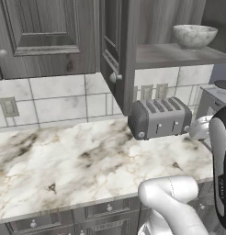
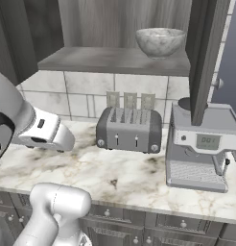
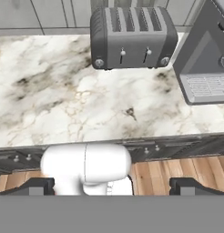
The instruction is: Move the bowls from the cabinet to the plates on the dining table.
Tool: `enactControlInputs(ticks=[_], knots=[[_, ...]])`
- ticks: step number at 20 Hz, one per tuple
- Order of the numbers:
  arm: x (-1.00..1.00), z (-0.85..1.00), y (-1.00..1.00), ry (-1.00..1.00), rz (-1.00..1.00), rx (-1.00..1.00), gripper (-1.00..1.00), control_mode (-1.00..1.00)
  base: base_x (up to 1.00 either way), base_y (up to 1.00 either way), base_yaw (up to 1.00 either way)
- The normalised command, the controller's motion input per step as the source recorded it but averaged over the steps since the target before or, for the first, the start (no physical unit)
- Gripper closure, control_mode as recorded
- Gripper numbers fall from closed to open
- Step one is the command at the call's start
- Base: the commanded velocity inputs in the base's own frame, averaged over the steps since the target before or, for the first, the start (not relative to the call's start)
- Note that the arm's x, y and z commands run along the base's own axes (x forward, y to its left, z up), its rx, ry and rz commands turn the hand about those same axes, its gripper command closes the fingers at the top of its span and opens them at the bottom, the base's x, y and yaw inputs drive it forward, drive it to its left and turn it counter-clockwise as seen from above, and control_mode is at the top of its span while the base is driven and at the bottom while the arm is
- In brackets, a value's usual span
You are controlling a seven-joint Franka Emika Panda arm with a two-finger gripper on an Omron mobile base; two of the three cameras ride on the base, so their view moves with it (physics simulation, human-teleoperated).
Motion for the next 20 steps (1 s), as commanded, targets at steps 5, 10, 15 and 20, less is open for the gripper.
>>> enactControlInputs(ticks=[5, 10, 15, 20], knots=[[-0.06, 0.41, 0.0, -0.16, 0.0, -0.03, -1.0, -1.0, 0.0, 0.0, 0.0], [0.34, 0.41, -0.05, -0.24, 0.02, 0.0, -1.0, -1.0, 0.0, 0.0, 0.0], [0.57, 0.46, -0.03, -0.17, 0.05, 0.0, -1.0, -1.0, 0.0, 0.0, 0.0], [0.07, 0.57, -0.07, 0.0, 0.01, -0.07, -1.0, -1.0, 0.0, 0.0, 0.0]])
